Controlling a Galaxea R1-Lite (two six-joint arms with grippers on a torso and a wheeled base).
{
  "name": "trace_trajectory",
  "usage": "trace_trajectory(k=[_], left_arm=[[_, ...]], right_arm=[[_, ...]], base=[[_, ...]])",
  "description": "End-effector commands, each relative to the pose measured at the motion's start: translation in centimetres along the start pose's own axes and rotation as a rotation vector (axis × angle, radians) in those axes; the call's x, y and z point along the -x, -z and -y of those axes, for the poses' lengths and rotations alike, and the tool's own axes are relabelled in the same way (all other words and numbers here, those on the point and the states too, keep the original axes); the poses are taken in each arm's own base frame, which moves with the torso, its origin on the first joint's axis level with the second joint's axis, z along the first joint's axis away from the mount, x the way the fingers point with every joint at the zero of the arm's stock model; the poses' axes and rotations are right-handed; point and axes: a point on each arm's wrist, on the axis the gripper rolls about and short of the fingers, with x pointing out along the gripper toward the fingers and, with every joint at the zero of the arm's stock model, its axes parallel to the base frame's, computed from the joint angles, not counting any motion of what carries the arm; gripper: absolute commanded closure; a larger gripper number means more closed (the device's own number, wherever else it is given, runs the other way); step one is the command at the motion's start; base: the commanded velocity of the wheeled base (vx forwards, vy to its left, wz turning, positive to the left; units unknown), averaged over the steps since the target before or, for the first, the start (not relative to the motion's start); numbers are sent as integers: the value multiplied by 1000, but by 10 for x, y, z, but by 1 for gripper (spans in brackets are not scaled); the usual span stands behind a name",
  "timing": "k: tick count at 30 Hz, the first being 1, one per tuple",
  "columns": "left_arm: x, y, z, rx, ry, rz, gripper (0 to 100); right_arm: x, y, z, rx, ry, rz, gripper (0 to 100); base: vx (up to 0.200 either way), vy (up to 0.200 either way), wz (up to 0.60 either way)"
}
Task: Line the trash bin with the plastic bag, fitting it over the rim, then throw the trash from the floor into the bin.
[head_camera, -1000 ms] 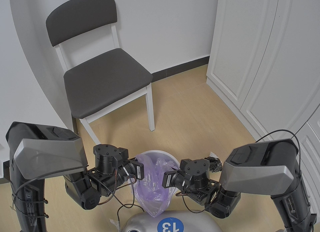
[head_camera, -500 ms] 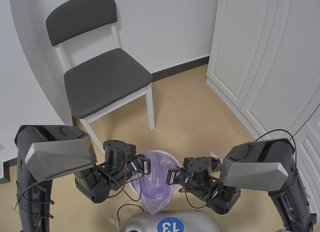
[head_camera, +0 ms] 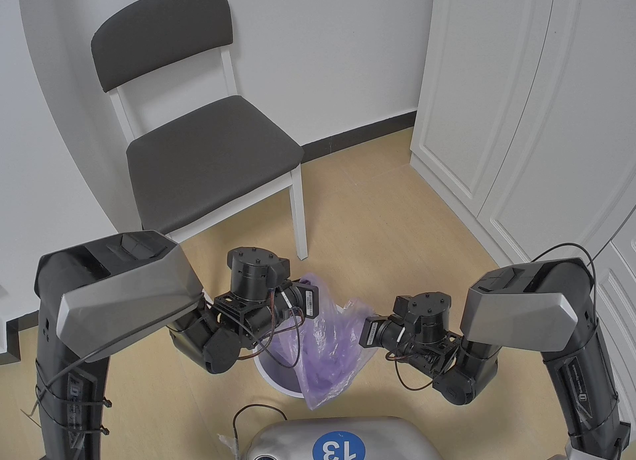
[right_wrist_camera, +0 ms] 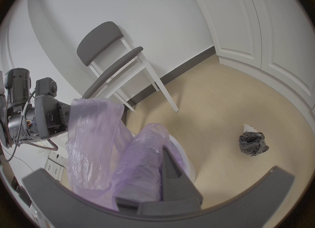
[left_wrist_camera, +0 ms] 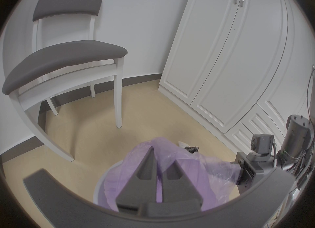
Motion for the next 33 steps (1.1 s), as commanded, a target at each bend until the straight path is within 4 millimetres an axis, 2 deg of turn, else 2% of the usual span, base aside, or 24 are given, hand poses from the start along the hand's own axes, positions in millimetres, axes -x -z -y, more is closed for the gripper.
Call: trace_trajectory(k=[1, 7, 24, 30, 33], left_arm=[[-15, 9, -2, 1, -3, -11, 100], [-29, 18, -15, 14, -14, -31, 100], [-47, 46, -35, 132, 3, -48, 100], [-48, 50, -59, 154, -47, -48, 100], [-41, 54, -76, 169, -82, -38, 100]], right_arm=[[1, 0, 4, 1, 9, -4, 100], [2, 1, 5, -3, 7, -4, 100], [2, 4, 4, 0, 6, -11, 100], [-10, 4, -3, 5, 18, -9, 100], [-25, -1, -5, 2, 81, 33, 100]], base=[[0, 0, 0], [0, 0, 0], [0, 0, 0], [0, 0, 0], [0, 0, 0]])
